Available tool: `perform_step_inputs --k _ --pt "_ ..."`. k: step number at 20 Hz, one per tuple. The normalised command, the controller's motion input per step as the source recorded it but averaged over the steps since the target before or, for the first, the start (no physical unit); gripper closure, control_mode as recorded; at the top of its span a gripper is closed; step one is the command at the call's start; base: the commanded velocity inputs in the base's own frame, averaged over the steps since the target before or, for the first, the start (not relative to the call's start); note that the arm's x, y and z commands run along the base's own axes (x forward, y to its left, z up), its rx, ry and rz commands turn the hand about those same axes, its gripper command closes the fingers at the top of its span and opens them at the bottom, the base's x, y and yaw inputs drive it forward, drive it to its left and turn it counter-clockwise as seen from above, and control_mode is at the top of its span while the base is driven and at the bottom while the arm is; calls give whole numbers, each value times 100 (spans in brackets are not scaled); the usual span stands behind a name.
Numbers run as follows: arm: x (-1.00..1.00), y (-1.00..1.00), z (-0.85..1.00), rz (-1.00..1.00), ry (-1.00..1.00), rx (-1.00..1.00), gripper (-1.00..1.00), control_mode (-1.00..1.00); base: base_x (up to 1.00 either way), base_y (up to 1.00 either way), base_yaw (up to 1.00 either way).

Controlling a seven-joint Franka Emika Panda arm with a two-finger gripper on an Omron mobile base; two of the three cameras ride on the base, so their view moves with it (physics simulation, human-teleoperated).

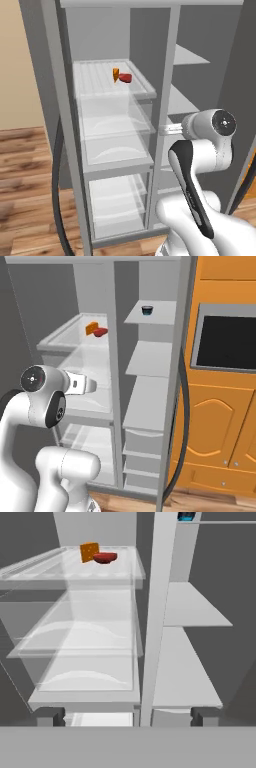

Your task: Pick up the frozen steak from the freezer, place it on any shelf in the fridge, and close the fridge and freezer doors when done.

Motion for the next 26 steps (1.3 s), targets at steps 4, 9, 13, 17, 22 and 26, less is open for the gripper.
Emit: perform_step_inputs --k 4,9,13,17,22,26 --pt "0 0 0 0 0 0 -100 100 -13 20 0" --pt "0 0 0 0 0 0 -100 100 -36 16 -1" --pt "0 0 0 0 0 0 -100 100 -32 21 0" --pt "0 0 0 0 0 0 -100 100 -13 31 0" --pt "0 0 0 0 0 0 -100 100 -7 16 0" --pt "0 0 0 0 0 0 -100 100 -38 1 0"
